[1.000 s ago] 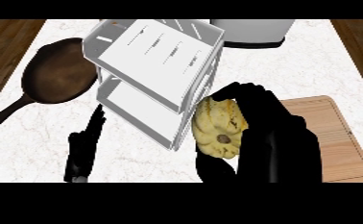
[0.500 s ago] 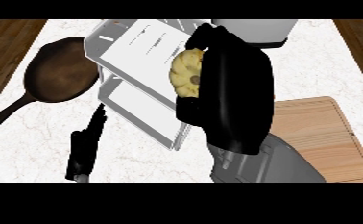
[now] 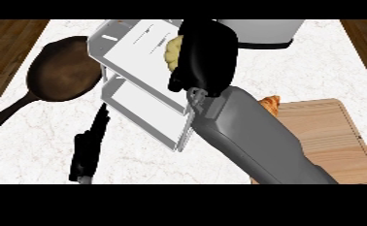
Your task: Pick the squash from the cutting board and place it in the tiered basket
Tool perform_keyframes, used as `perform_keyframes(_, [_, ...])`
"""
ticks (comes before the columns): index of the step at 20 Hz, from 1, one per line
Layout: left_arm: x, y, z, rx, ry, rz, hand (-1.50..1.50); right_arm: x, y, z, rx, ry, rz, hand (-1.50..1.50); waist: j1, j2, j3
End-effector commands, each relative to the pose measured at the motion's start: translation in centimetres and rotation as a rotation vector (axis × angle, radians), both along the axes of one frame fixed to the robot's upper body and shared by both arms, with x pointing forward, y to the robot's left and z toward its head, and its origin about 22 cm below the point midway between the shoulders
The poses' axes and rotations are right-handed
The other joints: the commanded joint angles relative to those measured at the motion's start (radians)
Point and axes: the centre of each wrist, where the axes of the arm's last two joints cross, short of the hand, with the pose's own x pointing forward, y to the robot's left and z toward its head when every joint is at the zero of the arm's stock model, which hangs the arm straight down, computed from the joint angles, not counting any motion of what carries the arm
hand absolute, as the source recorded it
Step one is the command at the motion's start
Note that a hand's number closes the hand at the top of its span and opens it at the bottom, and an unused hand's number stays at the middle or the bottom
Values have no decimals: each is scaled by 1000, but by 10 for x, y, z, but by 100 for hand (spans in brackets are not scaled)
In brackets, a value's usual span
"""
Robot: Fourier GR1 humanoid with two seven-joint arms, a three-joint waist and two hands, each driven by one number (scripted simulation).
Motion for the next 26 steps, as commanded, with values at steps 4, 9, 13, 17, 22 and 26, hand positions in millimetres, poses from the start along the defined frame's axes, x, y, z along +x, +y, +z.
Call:
perform_keyframes(4, [-4, -7, -3, 4, 11, -16, 0, 18, -1, -17, 267, 77, -137, 150, 0, 2, 0])
perform_keyframes(9, [7, -7, 0, 1, -4, -26, 0, 29, -19, -38, 517, 77, -132, -150, 15, 10, 1])
perform_keyframes(13, [7, -14, 5, -18, 3, -30, 0, 29, -21, -28, 679, -54, -88, -150, 7, 4, 1])
perform_keyframes(17, [0, -1, 2, 6, 3, -3, 0, 26, -15, -27, 807, -148, -76, -150, 3, 0, 1])
perform_keyframes(22, [-8, 3, 5, 9, 16, 39, 0, 22, -33, -23, 809, -374, -182, -150, -56, -20, 1])
perform_keyframes(26, [-14, 12, -1, -10, 37, 73, 0, 16, -66, -15, 830, -414, -323, -150, -91, -28, 0])
